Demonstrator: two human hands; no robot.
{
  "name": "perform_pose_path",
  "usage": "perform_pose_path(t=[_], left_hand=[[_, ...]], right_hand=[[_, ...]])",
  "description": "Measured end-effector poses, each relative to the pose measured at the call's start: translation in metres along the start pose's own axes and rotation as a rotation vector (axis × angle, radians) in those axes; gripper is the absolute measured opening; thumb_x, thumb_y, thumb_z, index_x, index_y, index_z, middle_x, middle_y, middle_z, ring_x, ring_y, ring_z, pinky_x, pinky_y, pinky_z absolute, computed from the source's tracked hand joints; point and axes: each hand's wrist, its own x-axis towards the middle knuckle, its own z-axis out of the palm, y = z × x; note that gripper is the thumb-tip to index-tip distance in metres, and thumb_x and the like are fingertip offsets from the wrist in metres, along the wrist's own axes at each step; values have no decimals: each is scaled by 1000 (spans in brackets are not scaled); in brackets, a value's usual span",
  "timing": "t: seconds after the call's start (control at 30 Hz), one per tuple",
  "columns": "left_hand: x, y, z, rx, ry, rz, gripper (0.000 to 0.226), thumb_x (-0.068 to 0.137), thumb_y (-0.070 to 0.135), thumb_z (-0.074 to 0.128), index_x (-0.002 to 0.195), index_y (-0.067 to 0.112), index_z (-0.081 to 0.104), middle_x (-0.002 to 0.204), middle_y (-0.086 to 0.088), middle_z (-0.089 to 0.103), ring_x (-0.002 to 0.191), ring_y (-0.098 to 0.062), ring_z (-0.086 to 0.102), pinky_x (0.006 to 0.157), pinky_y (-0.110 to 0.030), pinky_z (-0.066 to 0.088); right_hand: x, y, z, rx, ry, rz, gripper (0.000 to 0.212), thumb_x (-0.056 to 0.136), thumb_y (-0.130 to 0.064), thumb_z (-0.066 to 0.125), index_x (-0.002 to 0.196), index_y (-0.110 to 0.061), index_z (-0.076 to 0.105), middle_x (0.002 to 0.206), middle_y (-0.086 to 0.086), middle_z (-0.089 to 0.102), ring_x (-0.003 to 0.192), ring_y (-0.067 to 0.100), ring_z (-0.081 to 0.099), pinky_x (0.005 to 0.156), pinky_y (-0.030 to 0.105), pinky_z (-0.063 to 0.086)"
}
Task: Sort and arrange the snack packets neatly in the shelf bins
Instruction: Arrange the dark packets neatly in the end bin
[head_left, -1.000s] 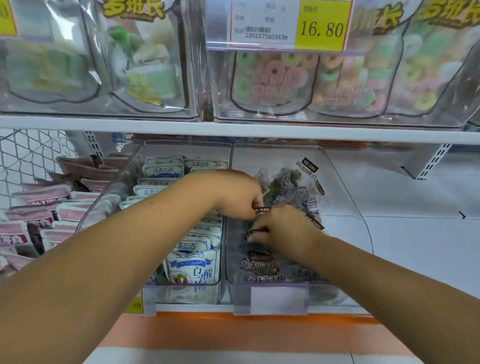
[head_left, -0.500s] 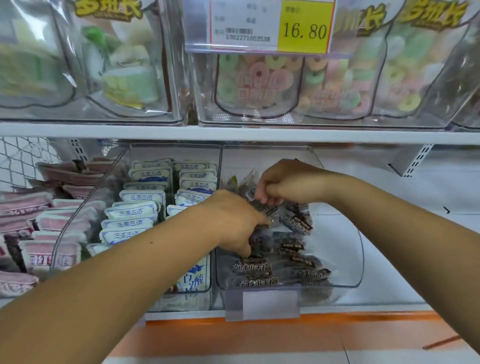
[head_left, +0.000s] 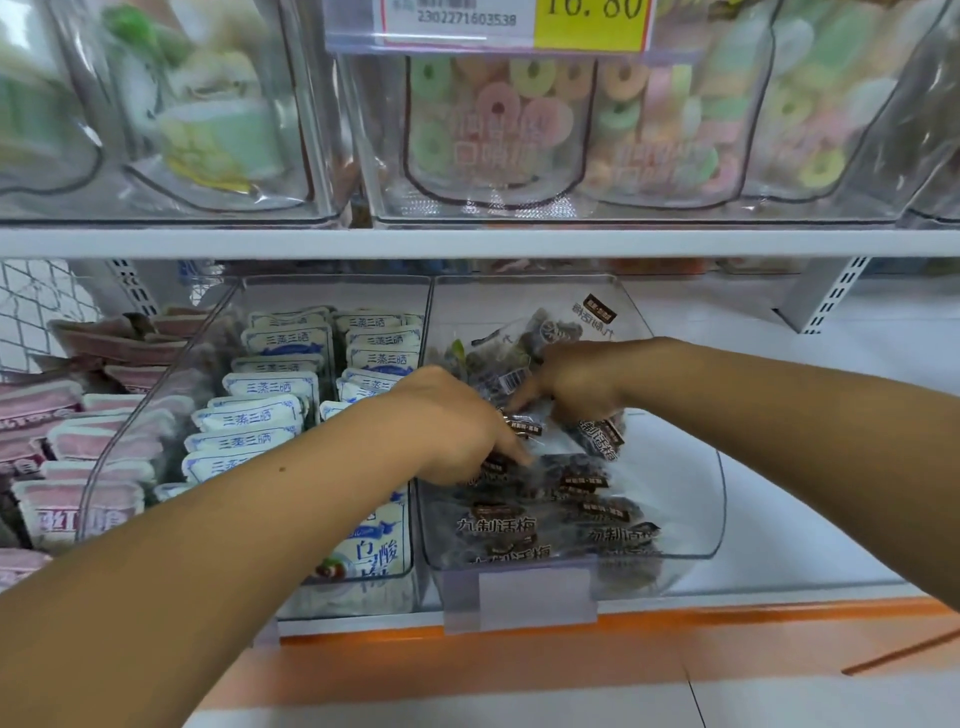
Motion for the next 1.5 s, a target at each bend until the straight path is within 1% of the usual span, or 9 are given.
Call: perform_pose_path(t=[0.23, 0.4, 0.57, 0.7, 0.83, 1.03, 1.13, 1.3, 1.5], left_hand=[[-4, -2, 1, -97, 46, 3, 48, 98, 40, 51, 129, 71, 31, 144, 16, 46, 124, -16, 49, 88, -29, 48], [-6, 0, 0, -99, 63, -38, 59, 96, 28, 53, 129, 71, 30, 138, 13, 53, 118, -17, 53, 81, -28, 47], [-6, 0, 1, -76, 60, -37, 64, 96, 21, 49, 128, 72, 30, 141, 14, 50, 120, -16, 52, 86, -29, 48], [-6, 1, -2, -49, 37, -45, 61, 99, 22, 44, 130, 71, 29, 146, 15, 43, 128, -19, 45, 71, -25, 37], [-8, 2, -5, -50, 8, -81, 62, 100, 18, 41, 131, 70, 31, 147, 18, 41, 125, -15, 46, 51, -22, 26], [-6, 2, -2, -62, 1, -99, 63, 99, 17, 43, 130, 71, 31, 152, 17, 35, 131, -18, 42, 58, -23, 31], [-7, 4, -2, -81, 26, -112, 61, 99, 20, 50, 131, 69, 31, 152, 17, 35, 133, -20, 39, 62, -22, 34], [-16, 5, 2, -158, 212, -121, 58, 87, 40, 68, 138, 49, 43, 131, 9, 59, 122, -22, 48, 100, -31, 32], [-23, 4, 12, -274, 321, -201, 50, 84, 47, 69, 131, 41, 55, 124, 8, 62, 120, -21, 46, 91, -28, 34]], right_hand=[[7, 0, 20, -402, 136, -65, 71, 85, -53, 63, 145, -47, 25, 146, -1, 36, 136, 29, 22, 103, 42, 33], [20, -3, 24, -516, 177, -28, 88, 78, -64, 63, 147, -40, 14, 154, 6, 20, 142, 33, 12, 105, 49, 33], [25, -6, 29, -536, 279, -24, 84, 77, -57, 69, 141, -34, 21, 147, 13, 29, 133, 34, 28, 94, 46, 41], [22, -8, 29, -520, 347, -50, 73, 80, -42, 70, 139, -32, 29, 137, 14, 40, 127, 34, 37, 84, 41, 42], [15, -8, 26, -449, 429, -98, 50, 86, -23, 65, 133, -32, 49, 124, 7, 53, 115, 29, 49, 73, 34, 38], [-3, -1, 5, -61, 405, 4, 14, 90, -25, 59, 101, -29, 66, 97, -12, 64, 87, 12, 58, 69, 26, 38], [-21, 0, -5, 269, 312, -37, 18, 93, -21, 55, 106, -20, 67, 93, -12, 60, 86, 9, 56, 74, 27, 43], [-29, 5, 0, 377, 291, -5, 17, 96, -17, 53, 111, -13, 61, 99, -3, 58, 93, 16, 55, 68, 18, 39], [-35, 6, 4, 494, 441, 28, 21, 98, -12, 46, 114, -12, 60, 99, -2, 58, 85, 14, 53, 65, 17, 40]])
